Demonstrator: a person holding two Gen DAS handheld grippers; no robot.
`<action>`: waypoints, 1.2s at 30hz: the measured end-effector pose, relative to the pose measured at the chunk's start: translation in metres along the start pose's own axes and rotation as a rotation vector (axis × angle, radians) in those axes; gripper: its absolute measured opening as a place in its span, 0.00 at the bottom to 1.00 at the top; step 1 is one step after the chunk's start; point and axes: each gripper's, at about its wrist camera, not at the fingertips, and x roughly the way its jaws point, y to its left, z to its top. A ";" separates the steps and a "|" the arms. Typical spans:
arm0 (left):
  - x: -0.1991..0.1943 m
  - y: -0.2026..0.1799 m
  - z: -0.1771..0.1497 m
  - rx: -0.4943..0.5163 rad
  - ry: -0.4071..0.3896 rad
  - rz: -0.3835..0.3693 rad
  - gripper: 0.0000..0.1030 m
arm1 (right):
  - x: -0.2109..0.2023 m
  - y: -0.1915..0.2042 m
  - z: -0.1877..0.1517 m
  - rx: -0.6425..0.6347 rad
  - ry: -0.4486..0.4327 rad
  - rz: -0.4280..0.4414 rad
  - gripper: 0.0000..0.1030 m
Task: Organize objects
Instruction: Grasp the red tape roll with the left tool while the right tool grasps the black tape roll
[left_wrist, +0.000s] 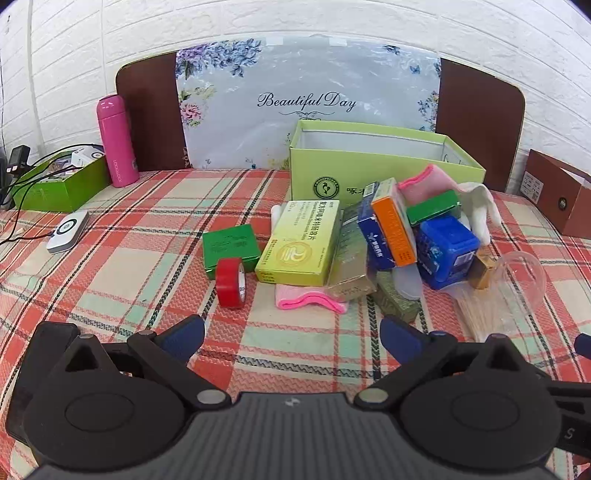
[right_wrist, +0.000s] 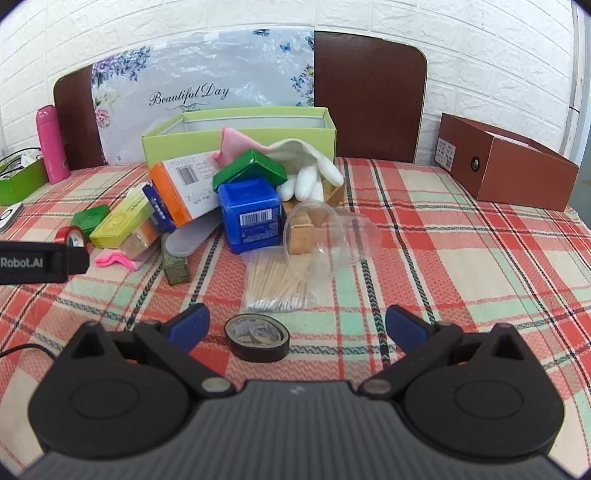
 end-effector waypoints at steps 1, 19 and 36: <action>0.001 0.002 0.000 -0.001 0.000 0.000 1.00 | 0.002 0.000 0.000 0.000 0.004 0.001 1.00; 0.027 0.047 0.011 -0.092 0.025 -0.006 1.00 | 0.027 0.001 -0.009 0.018 0.074 0.074 1.00; 0.087 0.071 0.031 -0.040 0.090 -0.043 0.46 | 0.035 0.007 -0.012 0.016 0.084 0.124 0.80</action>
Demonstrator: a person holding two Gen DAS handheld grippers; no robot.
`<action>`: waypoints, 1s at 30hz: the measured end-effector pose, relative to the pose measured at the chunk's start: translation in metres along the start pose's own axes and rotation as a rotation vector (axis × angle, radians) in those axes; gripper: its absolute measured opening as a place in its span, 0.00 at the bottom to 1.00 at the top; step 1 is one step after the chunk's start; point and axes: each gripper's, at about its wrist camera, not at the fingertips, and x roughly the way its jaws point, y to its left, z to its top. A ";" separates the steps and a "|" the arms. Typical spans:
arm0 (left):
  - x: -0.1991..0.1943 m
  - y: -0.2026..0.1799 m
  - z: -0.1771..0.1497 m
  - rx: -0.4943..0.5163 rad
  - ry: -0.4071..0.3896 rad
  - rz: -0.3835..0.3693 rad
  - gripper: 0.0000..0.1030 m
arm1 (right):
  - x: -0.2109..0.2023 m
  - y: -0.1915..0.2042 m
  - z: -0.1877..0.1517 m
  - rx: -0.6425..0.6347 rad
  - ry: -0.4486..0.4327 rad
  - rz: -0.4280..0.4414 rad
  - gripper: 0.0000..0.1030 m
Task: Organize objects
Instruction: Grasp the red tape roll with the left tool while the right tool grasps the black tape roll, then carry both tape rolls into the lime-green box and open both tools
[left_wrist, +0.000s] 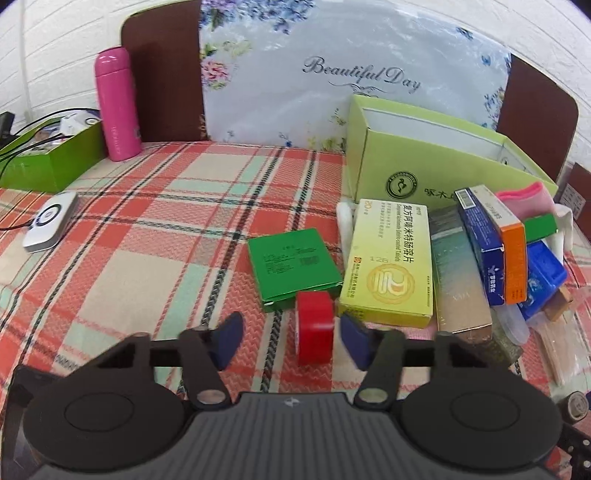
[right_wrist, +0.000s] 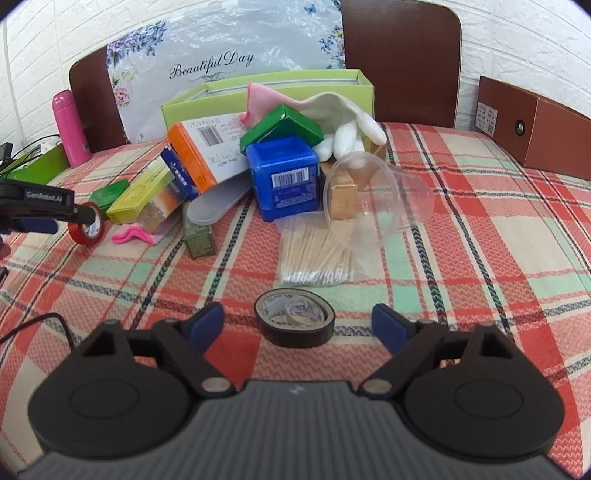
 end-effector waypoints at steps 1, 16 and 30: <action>0.003 -0.001 0.000 0.009 0.001 -0.005 0.41 | 0.000 0.000 -0.001 -0.002 -0.001 0.001 0.78; 0.008 -0.002 -0.008 -0.034 0.034 -0.064 0.19 | -0.001 -0.001 -0.003 -0.017 -0.024 0.024 0.46; -0.039 -0.027 0.008 -0.009 -0.059 -0.213 0.18 | -0.028 0.002 0.020 -0.051 -0.129 0.121 0.42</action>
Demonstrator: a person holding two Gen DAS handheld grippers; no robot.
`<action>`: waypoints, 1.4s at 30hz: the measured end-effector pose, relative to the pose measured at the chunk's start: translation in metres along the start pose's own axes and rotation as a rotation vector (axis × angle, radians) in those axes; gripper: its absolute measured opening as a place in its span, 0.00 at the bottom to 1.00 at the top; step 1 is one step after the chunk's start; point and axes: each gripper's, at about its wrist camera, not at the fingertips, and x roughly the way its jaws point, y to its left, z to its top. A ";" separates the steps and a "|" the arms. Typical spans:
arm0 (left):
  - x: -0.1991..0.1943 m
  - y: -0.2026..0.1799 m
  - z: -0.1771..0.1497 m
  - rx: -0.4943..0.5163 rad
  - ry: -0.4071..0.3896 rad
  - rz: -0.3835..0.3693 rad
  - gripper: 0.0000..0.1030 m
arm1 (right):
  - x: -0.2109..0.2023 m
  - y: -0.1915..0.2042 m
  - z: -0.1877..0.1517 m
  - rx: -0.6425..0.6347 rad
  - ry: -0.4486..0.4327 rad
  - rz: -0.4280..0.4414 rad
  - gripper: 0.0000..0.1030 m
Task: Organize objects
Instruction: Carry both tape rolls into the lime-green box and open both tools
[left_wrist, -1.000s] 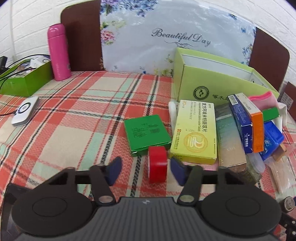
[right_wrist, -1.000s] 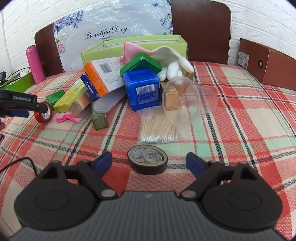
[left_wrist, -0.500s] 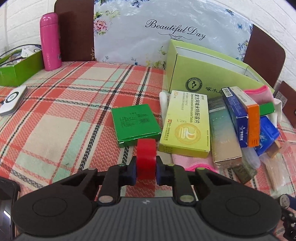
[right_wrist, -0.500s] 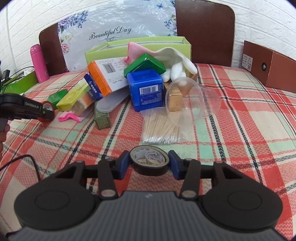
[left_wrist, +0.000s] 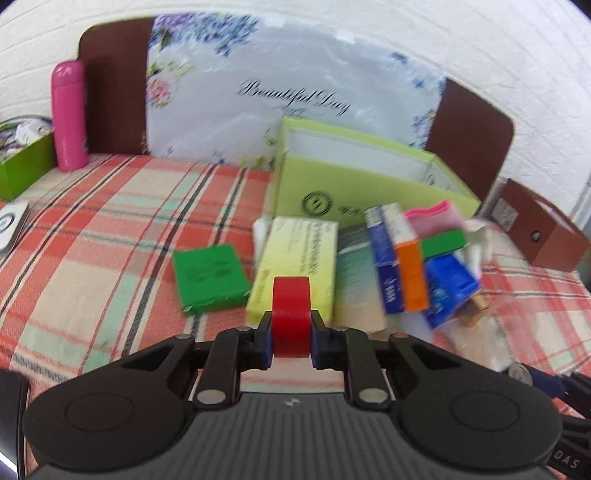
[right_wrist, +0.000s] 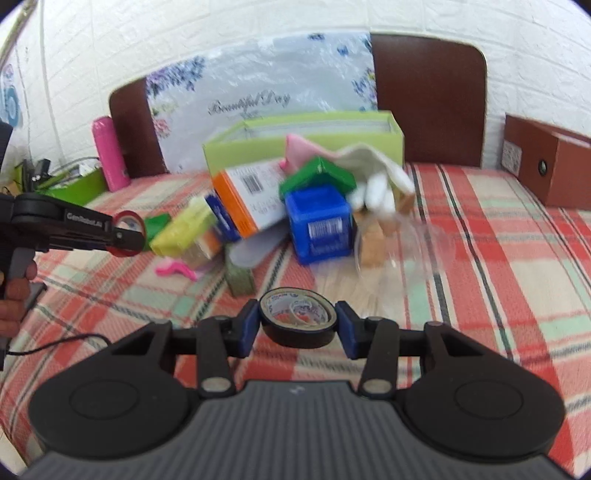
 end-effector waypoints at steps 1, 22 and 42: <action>-0.002 -0.004 0.006 0.004 -0.012 -0.020 0.18 | -0.001 0.001 0.007 -0.008 -0.017 0.011 0.42; 0.112 -0.051 0.150 0.063 -0.085 -0.004 0.18 | 0.153 -0.031 0.192 -0.069 -0.082 -0.068 0.42; 0.127 -0.047 0.147 0.140 -0.137 0.084 0.74 | 0.203 -0.048 0.185 -0.056 -0.032 -0.095 0.98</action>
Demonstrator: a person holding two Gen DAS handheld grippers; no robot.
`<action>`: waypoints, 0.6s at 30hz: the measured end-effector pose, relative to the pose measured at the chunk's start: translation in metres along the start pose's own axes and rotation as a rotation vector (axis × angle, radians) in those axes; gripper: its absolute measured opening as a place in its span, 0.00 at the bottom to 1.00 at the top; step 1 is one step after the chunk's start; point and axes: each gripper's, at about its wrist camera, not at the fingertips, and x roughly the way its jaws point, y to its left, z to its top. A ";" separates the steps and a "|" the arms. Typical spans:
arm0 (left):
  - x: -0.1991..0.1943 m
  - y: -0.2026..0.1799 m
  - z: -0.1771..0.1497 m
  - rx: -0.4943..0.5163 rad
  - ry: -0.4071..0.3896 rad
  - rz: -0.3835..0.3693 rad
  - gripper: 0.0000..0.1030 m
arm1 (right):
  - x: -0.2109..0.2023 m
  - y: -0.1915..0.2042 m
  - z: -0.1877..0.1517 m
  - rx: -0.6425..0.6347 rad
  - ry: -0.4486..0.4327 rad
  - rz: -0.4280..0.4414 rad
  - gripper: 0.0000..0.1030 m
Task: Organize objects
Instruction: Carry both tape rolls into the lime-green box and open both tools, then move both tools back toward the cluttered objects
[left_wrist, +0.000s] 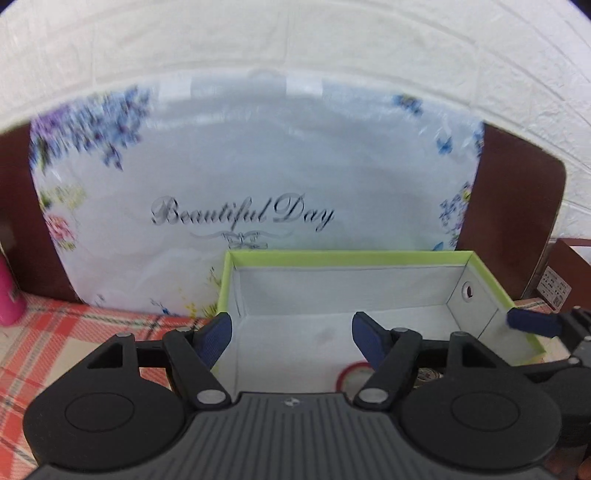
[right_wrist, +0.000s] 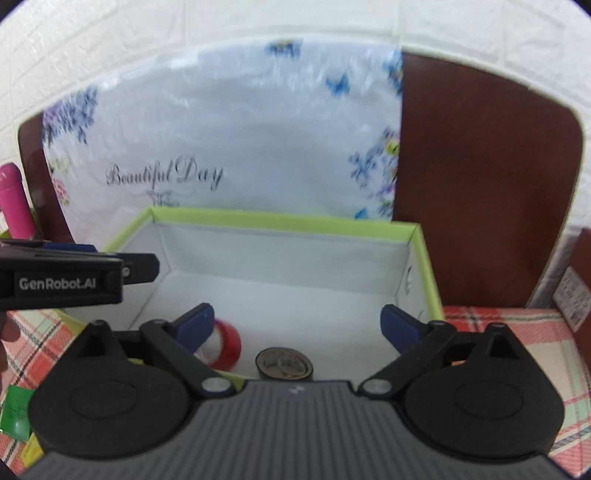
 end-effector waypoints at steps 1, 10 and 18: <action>-0.010 -0.002 0.001 0.005 -0.018 0.009 0.75 | -0.012 0.000 -0.001 0.003 -0.026 0.000 0.99; -0.097 -0.016 -0.031 0.014 -0.086 0.031 0.85 | -0.108 0.003 -0.025 -0.012 -0.156 -0.046 1.00; -0.147 -0.018 -0.097 -0.009 -0.014 0.036 0.86 | -0.177 0.003 -0.075 0.012 -0.177 -0.034 1.00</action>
